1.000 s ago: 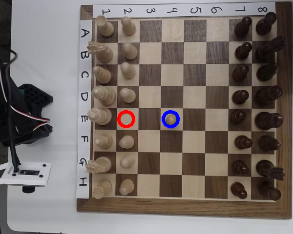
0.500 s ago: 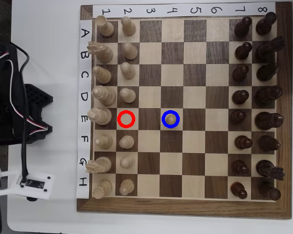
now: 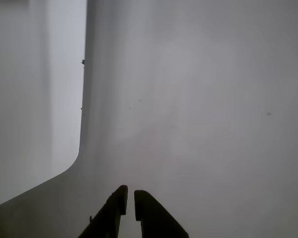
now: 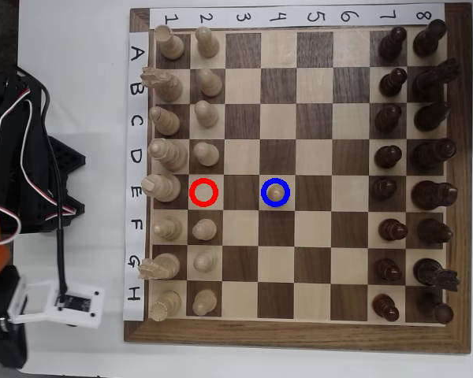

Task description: Move the piece to destination

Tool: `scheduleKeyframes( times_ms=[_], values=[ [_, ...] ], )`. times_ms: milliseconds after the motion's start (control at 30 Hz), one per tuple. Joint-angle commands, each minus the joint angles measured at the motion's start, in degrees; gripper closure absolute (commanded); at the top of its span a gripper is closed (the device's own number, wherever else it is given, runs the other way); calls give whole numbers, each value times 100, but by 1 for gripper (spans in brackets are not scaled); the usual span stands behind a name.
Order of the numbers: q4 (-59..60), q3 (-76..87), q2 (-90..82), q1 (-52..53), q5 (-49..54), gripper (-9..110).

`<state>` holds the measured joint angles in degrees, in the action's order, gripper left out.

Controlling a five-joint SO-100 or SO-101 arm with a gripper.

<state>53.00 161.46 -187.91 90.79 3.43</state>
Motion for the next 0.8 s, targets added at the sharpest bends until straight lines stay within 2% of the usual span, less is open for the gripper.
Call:
scheduleKeyframes(
  times_ms=[0, 767],
  values=[
    [-114, 308, -255, 26, -79, 101],
    [-606, 1925, -826, 141, 114, 101]
  ],
)
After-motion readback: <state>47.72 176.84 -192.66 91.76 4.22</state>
